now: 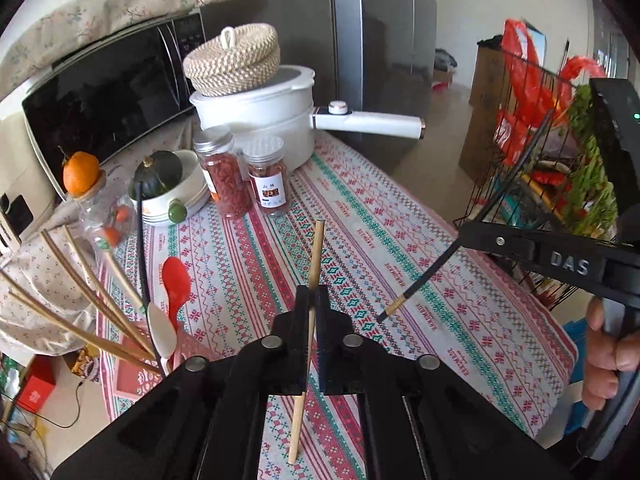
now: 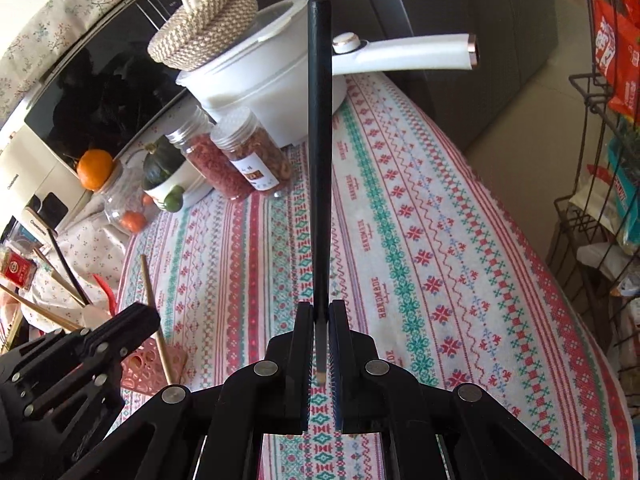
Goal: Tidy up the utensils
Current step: 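Carry the wooden chopstick into the pink basket and open the left tool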
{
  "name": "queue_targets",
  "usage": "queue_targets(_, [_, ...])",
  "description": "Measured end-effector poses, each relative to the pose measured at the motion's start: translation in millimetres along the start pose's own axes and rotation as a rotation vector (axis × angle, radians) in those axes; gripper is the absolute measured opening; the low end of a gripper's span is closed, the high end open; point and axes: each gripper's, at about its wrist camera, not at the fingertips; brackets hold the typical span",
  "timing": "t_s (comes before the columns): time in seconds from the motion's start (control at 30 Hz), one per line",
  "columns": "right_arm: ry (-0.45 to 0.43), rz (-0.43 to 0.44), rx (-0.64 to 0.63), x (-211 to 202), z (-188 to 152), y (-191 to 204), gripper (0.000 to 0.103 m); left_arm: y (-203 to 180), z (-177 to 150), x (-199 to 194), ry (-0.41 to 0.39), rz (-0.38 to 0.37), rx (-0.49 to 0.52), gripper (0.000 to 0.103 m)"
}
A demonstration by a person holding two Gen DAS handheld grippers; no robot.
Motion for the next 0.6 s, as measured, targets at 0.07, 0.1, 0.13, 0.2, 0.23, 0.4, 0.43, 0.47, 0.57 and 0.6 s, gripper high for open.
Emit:
queue_targets(0.07, [-0.036,-0.009,-0.023,-9,0,9,0.005,4,-8,-20,-0.052,-0.017,-0.016,0.000])
queue_targets(0.1, [-0.054,-0.016,-0.035,-13,1,14,0.005,5,-11,-29,-0.077,-0.022,-0.017,0.000])
queue_targets(0.13, [-0.072,-0.021,-0.046,-17,1,18,0.005,7,-14,-36,-0.102,-0.027,-0.020,0.000])
queue_targets(0.2, [-0.099,-0.022,-0.063,-23,1,26,0.005,10,-20,-47,-0.126,-0.044,-0.025,0.000])
queue_targets(0.23, [-0.110,-0.020,-0.071,-25,2,30,0.005,14,-22,-45,-0.106,-0.066,-0.040,0.000])
queue_targets(0.4, [-0.137,-0.016,-0.102,-31,2,41,0.005,21,-33,-7,0.081,-0.128,-0.065,0.000])
queue_targets(0.43, [-0.133,-0.022,-0.111,-31,2,42,0.005,20,-35,2,0.114,-0.132,-0.058,0.001])
queue_targets(0.47, [-0.125,-0.032,-0.120,-30,2,41,0.005,18,-35,15,0.163,-0.139,-0.057,0.001])
queue_targets(0.57, [-0.104,-0.053,-0.141,-29,1,35,0.005,16,-31,57,0.269,-0.149,-0.089,0.002])
queue_targets(0.6, [-0.096,-0.066,-0.143,-28,1,32,0.005,16,-30,71,0.295,-0.147,-0.094,0.004])
Point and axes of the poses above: each gripper's, at about its wrist camera, not at the fingertips, and x roughly the way its jaws point, y to its left, z to its top, and after that the axes turned 9 degrees about -z, right-handed
